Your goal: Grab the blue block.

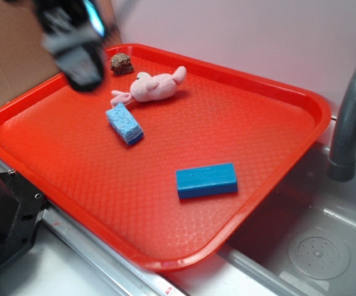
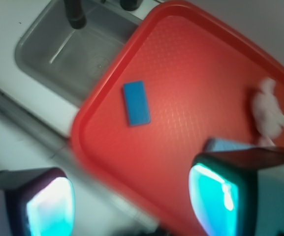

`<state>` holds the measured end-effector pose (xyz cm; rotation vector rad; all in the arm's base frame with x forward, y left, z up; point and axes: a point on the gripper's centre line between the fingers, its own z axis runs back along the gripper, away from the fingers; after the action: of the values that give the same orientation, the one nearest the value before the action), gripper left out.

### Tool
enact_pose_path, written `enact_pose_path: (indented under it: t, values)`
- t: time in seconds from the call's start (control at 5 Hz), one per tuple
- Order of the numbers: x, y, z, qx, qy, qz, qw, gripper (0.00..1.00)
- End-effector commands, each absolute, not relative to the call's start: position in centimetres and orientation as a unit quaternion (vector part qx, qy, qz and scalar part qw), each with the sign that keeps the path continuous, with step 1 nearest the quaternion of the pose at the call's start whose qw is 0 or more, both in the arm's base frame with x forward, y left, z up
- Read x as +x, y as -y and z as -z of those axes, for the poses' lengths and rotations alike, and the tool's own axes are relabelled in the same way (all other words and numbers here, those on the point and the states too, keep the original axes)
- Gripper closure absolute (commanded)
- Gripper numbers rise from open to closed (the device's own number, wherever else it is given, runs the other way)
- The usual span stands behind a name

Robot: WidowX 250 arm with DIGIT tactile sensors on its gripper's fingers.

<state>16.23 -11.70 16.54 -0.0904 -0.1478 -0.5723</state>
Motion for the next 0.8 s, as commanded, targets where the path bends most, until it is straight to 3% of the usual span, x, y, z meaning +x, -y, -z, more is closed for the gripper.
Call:
enact_pose_path:
  t: [0.0, 0.2, 0.6]
  values:
    - [20.3, 14.4, -9.5, -0.052, 0.097, 0.333, 0.936, 0.00]
    - [20.8, 15.8, -8.2, 0.002, 0.070, 0.353, 0.933, 0.00]
    - [19.5, 15.3, -7.2, 0.013, 0.038, 0.360, 0.932, 0.00]
